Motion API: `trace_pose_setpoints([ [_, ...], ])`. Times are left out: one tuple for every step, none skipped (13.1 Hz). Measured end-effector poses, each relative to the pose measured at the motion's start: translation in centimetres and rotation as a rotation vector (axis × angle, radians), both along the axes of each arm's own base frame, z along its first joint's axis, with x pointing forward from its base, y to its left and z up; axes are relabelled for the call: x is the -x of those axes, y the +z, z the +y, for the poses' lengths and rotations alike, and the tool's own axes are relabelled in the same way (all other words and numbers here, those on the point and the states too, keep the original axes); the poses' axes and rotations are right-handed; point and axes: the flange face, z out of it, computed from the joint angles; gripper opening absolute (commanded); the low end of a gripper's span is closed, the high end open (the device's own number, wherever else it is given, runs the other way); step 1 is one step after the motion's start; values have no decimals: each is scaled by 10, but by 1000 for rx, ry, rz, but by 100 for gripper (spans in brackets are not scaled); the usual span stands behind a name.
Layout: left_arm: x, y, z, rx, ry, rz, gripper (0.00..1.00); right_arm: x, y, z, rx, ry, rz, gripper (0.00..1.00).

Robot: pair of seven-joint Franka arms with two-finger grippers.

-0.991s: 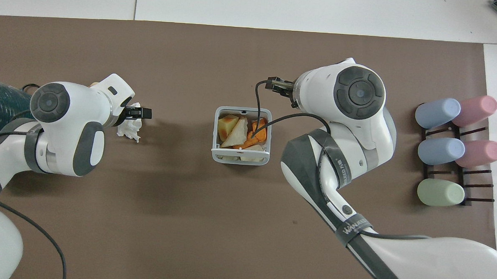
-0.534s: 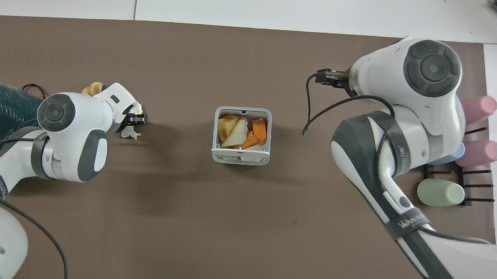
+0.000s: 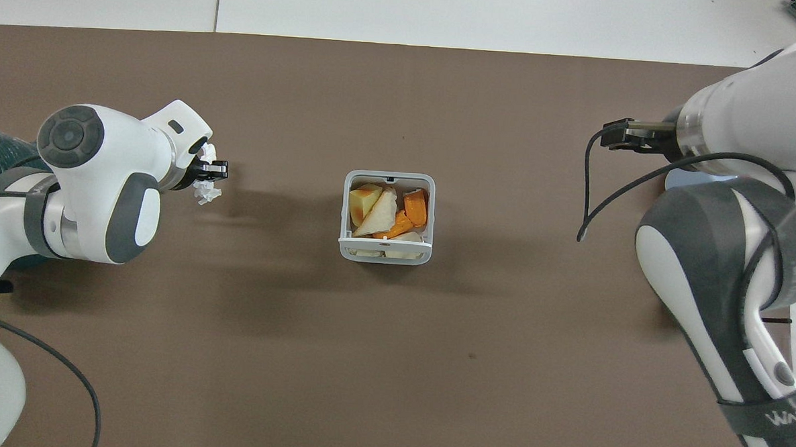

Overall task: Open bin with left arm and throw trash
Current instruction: 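Carry the tissue over the bin and drop it with the left gripper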

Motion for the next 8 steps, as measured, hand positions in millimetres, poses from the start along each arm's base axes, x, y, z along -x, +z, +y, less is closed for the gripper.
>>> trace_pose_setpoints([
  [-3,14,-13,6,22,4,0,4,6,-11,-2,-15,12,100],
  [-3,27,-34,16,49,4,0,8,11,-25,-16,-22,29,100],
  [-1,39,-59,28,78,4,0,13,18,-42,-37,-26,46,100],
  [4,51,-88,45,109,7,0,19,24,-60,-50,-29,66,100],
  [10,65,-117,65,140,10,0,27,31,-75,-55,-30,89,100],
  [17,78,-144,85,170,12,0,35,37,-87,-56,-33,117,100],
  [25,89,-168,101,195,13,0,44,45,-94,-56,-40,147,100],
  [33,97,-187,113,213,13,0,50,51,-98,-57,-46,168,100],
])
